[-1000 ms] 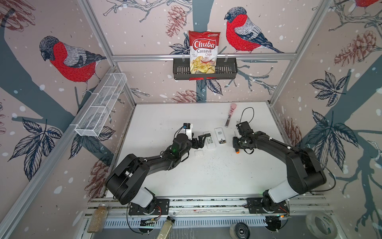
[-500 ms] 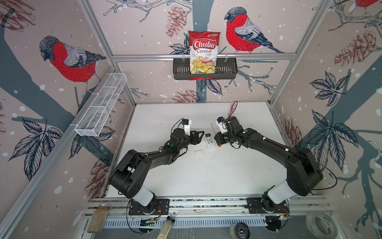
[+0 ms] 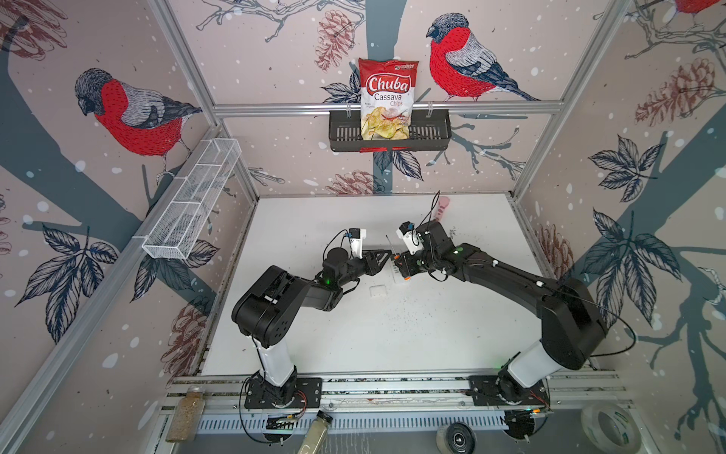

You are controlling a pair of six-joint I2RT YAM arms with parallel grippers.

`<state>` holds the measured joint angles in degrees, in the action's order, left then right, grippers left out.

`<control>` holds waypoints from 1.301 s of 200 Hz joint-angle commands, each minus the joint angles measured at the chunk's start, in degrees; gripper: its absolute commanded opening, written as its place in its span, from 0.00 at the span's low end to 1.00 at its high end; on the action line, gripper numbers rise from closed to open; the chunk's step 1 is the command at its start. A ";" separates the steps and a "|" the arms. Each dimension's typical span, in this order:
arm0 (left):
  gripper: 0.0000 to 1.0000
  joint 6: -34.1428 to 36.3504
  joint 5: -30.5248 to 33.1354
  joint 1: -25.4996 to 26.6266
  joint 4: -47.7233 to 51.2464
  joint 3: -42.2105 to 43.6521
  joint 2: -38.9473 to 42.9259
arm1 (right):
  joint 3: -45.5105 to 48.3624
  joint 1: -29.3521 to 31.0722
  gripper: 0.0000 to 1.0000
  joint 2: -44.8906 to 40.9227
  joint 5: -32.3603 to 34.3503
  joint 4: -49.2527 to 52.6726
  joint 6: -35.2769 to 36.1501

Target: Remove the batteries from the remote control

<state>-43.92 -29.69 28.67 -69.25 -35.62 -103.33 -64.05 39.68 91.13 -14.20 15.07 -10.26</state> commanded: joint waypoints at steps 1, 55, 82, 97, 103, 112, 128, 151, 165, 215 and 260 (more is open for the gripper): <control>0.43 -5.41 -3.66 -0.83 -16.53 0.68 -2.21 | -0.19 0.06 0.16 -0.25 -3.43 -2.20 1.45; 0.35 -8.99 -6.21 -1.52 -23.97 0.19 -5.33 | -0.72 0.11 0.16 0.62 -6.70 -2.66 2.97; 0.24 -8.90 -6.35 -1.58 -24.10 0.28 -5.39 | -0.72 -0.09 0.16 0.93 -7.80 -3.12 3.43; 0.15 -8.87 -6.34 -1.58 -24.09 0.44 -5.39 | -0.89 -0.35 0.16 1.00 -8.21 -3.34 3.49; 0.12 -8.87 -6.26 -1.58 -24.09 0.48 -5.39 | -0.89 -0.44 0.16 1.06 -8.30 -3.38 3.49; 0.10 -8.88 -6.12 -1.60 -24.09 0.63 -5.39 | -0.98 -0.69 0.17 1.15 -8.39 -3.38 3.51; 0.06 -8.82 -6.08 -1.60 -24.09 0.68 -5.40 | -1.07 -1.02 0.17 1.15 -8.57 -3.56 3.42; 0.00 -8.83 -6.00 -1.60 -24.05 0.59 -5.33 | -0.98 -1.30 0.17 1.06 -8.85 -3.95 3.40; 0.00 -8.82 -5.84 -1.60 -23.84 0.57 -5.39 | -0.90 -1.27 0.17 0.98 -8.90 -4.08 3.23; 0.00 -9.08 -5.64 -1.60 -24.34 0.38 -6.31 | 0.15 -1.27 0.17 0.14 -9.21 -4.96 3.23; 0.34 -8.95 -4.68 -1.60 -24.62 1.42 -6.36 | 0.12 -1.28 0.17 -0.51 -9.01 -4.79 3.36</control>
<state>-53.25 -34.63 27.18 -90.26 -34.68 -109.82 -63.83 38.33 91.31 -22.65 12.01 -7.44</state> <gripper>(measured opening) 0.277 0.213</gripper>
